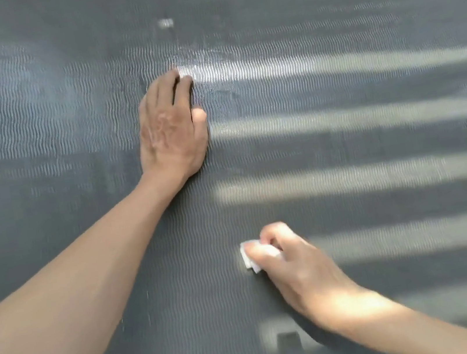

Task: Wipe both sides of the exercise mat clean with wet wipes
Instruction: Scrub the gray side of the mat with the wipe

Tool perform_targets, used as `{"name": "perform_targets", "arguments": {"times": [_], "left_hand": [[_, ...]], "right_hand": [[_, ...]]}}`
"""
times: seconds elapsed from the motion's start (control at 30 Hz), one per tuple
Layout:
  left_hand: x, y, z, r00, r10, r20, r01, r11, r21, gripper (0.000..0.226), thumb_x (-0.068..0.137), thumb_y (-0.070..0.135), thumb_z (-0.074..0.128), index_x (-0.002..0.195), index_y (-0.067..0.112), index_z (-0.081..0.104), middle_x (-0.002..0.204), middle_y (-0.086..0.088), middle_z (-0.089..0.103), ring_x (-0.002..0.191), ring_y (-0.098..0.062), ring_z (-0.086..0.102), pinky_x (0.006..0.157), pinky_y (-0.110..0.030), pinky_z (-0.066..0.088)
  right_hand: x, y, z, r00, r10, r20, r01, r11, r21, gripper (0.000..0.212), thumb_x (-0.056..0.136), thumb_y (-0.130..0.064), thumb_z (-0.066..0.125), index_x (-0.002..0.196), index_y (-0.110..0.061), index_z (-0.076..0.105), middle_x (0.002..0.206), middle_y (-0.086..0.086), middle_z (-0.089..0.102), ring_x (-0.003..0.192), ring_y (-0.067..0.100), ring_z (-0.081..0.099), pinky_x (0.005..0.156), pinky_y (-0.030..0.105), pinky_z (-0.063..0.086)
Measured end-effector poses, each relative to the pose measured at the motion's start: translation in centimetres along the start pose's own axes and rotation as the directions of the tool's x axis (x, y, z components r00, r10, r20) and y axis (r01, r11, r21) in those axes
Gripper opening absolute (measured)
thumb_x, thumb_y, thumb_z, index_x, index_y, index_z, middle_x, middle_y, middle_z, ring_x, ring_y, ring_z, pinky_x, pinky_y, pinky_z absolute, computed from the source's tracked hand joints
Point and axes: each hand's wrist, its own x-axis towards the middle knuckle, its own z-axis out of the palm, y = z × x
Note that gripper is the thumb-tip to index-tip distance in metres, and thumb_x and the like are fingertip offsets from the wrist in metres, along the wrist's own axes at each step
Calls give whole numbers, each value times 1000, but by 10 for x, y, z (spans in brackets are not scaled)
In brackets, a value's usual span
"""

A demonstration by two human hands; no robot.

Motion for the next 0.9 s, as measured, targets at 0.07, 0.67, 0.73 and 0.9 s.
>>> {"name": "perform_targets", "arguments": {"times": [0.07, 0.67, 0.73, 0.9], "left_hand": [[3, -1, 0, 1000, -7, 3, 7, 1000, 13, 48, 93, 24, 42, 138, 6, 48, 146, -11, 43, 137, -27, 36, 117, -42, 27], [13, 4, -3, 978, -101, 184, 67, 981, 183, 63, 89, 41, 27, 149, 26, 39, 161, -5, 27, 147, -28, 21, 119, -51, 16], [13, 3, -4, 977, -107, 185, 73, 981, 180, 63, 89, 42, 26, 150, 26, 37, 161, -4, 25, 148, -28, 19, 119, -50, 13], [12, 4, -5, 974, -115, 193, 79, 980, 184, 64, 90, 43, 24, 151, 28, 35, 162, -2, 24, 149, -26, 17, 120, -49, 11]], "right_hand": [[16, 2, -6, 984, -178, -12, 178, 984, -11, 14, 99, -41, 39, 92, -30, 46, 92, -5, 46, 76, 15, 49, 69, 31, 41], [139, 49, -46, 987, 47, -154, -51, 998, -24, 27, 93, -25, 36, 102, -15, 60, 89, 2, 42, 81, 20, 48, 57, 27, 29], [138, 47, -50, 995, -1, -99, 1, 1000, -5, 27, 94, -25, 37, 103, -14, 60, 90, 4, 42, 80, 24, 50, 55, 28, 29], [199, 78, -64, 961, 101, -259, -114, 993, -34, 19, 93, -18, 48, 99, -10, 64, 87, 9, 49, 68, 31, 57, 54, 32, 40]]}}
